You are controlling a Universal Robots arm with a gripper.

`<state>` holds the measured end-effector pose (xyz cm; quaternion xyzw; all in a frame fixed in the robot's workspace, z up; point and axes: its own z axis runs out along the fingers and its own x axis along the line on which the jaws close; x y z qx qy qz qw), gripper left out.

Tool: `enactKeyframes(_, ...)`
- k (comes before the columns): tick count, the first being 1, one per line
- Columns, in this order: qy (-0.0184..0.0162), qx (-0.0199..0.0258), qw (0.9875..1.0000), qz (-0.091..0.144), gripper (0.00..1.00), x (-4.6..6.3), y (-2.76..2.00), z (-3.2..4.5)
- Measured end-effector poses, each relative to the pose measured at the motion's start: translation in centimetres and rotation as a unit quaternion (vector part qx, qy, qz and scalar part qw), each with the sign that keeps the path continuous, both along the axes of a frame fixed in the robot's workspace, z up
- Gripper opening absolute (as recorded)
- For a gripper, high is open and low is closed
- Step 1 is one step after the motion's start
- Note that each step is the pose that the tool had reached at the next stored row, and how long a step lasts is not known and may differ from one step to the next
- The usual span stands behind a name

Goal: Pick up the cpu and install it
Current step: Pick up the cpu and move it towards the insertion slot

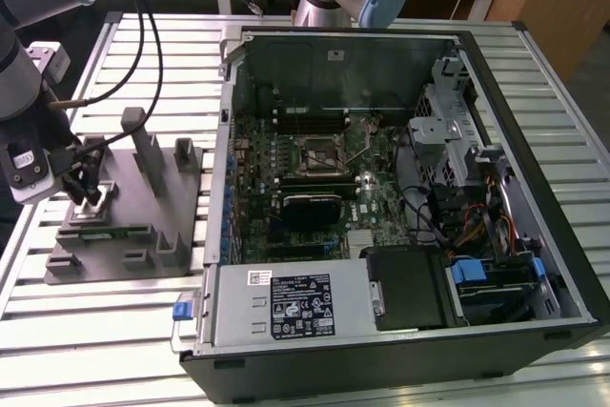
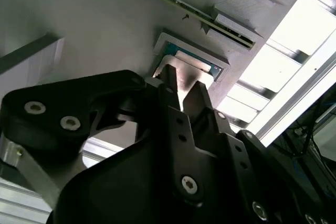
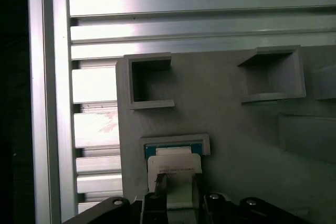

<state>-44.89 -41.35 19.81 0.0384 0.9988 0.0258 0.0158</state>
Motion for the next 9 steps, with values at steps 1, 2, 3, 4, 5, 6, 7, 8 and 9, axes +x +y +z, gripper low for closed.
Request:
enactKeyframes(1,0.0000,0.0000,1.0000,0.000,0.35,0.00,0.00,0.00)
enactKeyframes(2,0.0000,0.0000,1.0000,0.000,0.35,0.00,0.00,0.00)
enactKeyframes(3,0.0000,0.0000,1.0000,0.000,0.41,0.00,0.00,0.00)
enactKeyframes(4,0.0000,0.0000,1.0000,0.000,0.47,0.00,0.00,0.00)
enactKeyframes(5,0.0000,0.0000,1.0000,0.000,0.47,0.00,0.00,0.00)
enactKeyframes(6,0.0000,0.0000,1.0000,0.000,0.47,0.00,0.00,0.00)
enactKeyframes(7,0.0000,0.0000,1.0000,0.000,0.53,0.00,0.00,0.00)
enactKeyframes(8,0.0000,0.0000,1.0000,0.000,0.53,0.00,0.00,0.00)
enactKeyframes(9,0.0000,0.0000,1.0000,0.000,0.53,0.00,0.00,0.00)
